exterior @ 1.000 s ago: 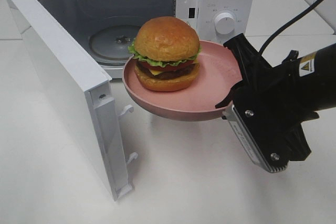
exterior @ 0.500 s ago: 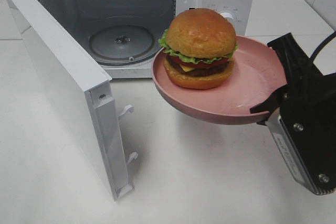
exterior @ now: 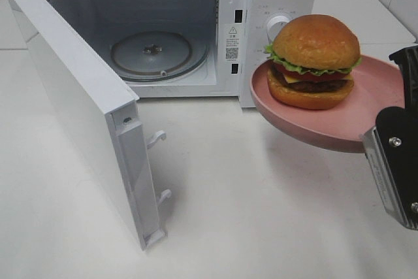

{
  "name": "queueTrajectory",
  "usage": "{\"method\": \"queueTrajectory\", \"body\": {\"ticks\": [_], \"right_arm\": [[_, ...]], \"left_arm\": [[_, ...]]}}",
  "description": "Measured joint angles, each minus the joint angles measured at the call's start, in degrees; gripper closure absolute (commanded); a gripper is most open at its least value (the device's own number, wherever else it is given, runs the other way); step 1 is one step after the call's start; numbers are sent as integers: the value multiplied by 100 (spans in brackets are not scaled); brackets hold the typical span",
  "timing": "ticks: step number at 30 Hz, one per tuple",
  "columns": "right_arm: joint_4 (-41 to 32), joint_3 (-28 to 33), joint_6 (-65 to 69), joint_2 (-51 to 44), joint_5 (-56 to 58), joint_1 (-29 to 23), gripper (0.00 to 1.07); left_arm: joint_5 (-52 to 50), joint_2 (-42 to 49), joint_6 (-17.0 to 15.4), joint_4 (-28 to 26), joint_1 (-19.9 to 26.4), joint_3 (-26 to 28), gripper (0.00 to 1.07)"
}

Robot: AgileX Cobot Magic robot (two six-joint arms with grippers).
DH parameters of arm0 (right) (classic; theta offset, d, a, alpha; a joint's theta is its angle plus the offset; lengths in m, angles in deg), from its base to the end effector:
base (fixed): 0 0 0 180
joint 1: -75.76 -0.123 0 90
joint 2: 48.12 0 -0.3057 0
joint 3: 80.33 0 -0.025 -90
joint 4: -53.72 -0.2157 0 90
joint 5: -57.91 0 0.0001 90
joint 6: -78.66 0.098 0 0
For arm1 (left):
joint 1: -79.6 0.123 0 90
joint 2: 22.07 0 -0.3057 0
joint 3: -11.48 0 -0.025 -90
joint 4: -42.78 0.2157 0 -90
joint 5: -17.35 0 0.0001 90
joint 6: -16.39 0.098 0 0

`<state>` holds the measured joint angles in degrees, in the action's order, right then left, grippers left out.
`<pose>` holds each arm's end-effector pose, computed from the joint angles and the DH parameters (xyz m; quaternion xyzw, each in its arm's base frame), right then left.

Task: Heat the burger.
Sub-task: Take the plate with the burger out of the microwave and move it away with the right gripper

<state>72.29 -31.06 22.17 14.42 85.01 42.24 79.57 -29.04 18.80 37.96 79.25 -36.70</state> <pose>0.1194 0.0620 0.2656 -0.7304 0.5765 -0.1858 0.3157 -0.0539 -0.0070 0.2590 0.0231 0.8533 -0.0326 0.5200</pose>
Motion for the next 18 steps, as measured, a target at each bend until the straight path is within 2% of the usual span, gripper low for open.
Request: {"method": "queueTrajectory", "body": {"ticks": [10,18], "right_arm": [[1140,0,2068,-6,676,0,104],[1427,0,3037,-6,1175,0,104]], "left_arm": [[0,0,0,0,0,0,9],[0,0,0,0,0,0,9]]}}
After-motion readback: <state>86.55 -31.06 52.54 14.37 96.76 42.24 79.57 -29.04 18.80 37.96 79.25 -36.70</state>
